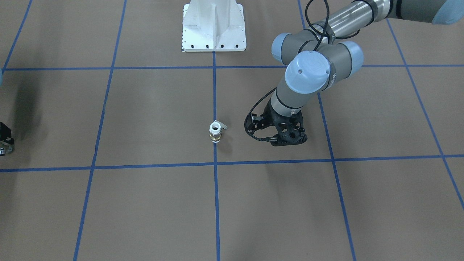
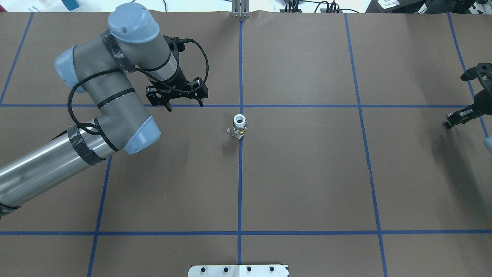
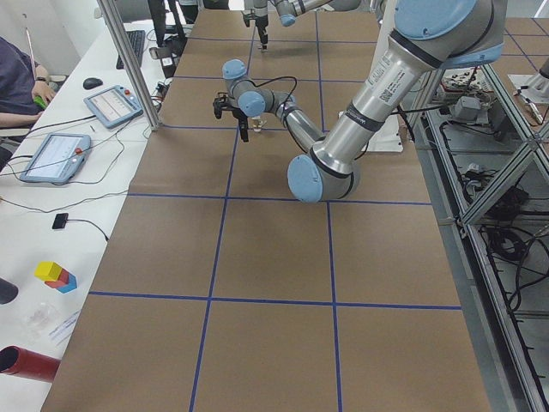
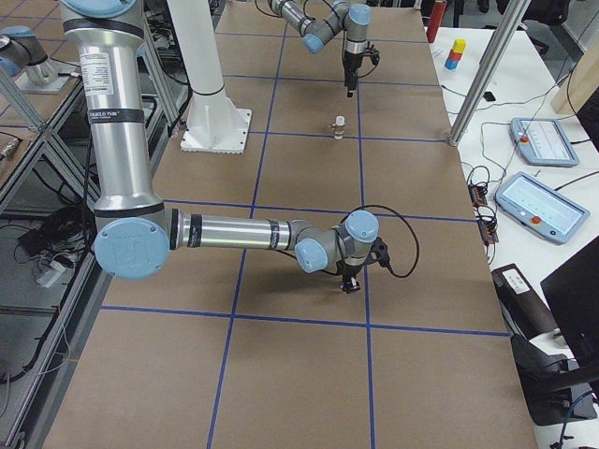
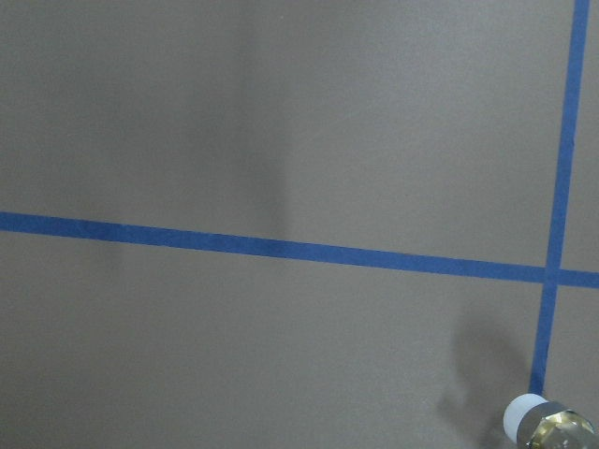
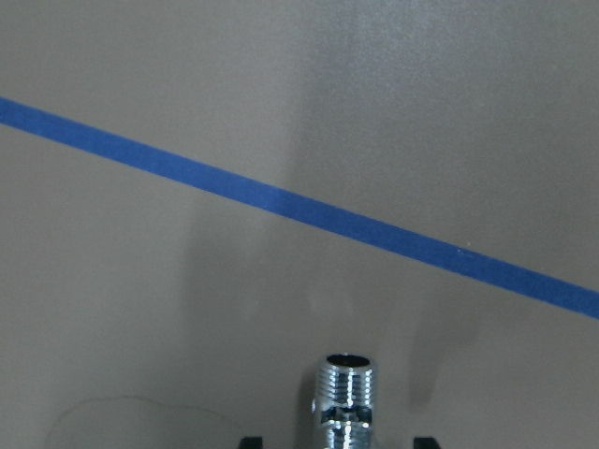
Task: Assemble PPR valve and pipe with both arms
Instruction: 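Close the right gripper on the chrome pipe fitting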
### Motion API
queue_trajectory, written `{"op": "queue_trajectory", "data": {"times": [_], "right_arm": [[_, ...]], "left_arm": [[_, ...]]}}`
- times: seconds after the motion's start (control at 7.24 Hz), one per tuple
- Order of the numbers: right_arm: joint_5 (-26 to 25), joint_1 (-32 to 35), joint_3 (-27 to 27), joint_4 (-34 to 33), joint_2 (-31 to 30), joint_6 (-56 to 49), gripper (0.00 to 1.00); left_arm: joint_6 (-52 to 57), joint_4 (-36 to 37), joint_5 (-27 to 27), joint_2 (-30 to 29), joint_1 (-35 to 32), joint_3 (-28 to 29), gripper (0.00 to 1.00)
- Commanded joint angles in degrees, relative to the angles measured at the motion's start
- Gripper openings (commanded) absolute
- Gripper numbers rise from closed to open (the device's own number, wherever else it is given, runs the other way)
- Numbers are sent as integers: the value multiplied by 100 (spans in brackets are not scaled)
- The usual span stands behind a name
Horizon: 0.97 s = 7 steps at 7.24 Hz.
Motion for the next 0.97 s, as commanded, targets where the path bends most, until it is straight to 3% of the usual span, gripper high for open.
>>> {"op": "queue_trajectory", "data": {"times": [0.0, 0.83], "right_arm": [[7, 23, 5, -2, 14, 0, 59], [-11, 85, 14, 33, 5, 0, 55]], "left_arm": [[0, 0, 0, 0, 0, 0, 100], [0, 0, 0, 9, 9, 17, 100]]}}
